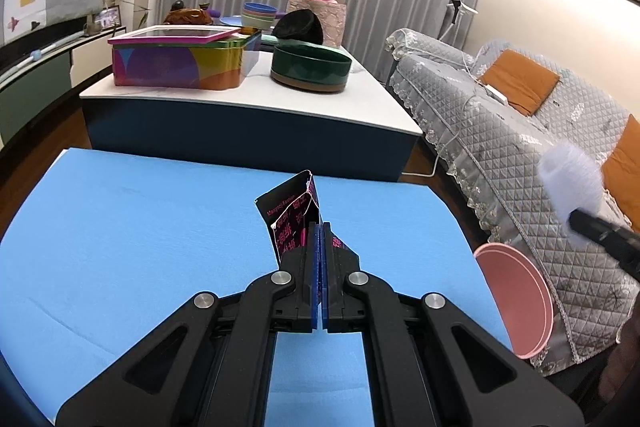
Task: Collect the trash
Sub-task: 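Carry the pink wrapper and foam net over the pink bin with both tools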
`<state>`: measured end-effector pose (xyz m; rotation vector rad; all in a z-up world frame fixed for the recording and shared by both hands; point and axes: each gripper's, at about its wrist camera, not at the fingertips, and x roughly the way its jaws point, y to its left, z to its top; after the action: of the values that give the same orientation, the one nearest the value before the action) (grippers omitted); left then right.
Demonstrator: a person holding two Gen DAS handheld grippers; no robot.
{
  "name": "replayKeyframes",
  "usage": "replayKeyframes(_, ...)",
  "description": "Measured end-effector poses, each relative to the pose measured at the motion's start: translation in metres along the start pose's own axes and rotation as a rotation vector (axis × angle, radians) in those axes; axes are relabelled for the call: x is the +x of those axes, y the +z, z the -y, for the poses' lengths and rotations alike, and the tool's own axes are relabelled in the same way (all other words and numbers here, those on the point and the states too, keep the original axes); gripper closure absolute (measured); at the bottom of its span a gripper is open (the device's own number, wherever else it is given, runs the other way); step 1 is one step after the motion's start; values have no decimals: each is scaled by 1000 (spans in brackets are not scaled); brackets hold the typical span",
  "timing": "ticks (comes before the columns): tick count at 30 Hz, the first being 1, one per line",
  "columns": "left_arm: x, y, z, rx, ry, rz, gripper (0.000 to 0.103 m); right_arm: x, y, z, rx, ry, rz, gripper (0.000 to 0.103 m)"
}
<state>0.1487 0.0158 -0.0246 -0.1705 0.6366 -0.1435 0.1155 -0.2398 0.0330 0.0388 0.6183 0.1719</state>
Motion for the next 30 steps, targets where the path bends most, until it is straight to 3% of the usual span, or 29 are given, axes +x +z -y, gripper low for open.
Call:
replayKeyframes(8,-3,-15,20,36,-20,-7,103,5,-37,31,83,-6,-35,91)
replayKeyframes(14,-1,-24,43,69,-42,-12,103,4,-55,58,99,-60,-42,91)
replayKeyframes(30,3,-39,108,162,-120,-27,103,-20,-67,119,211,-151,-8,91)
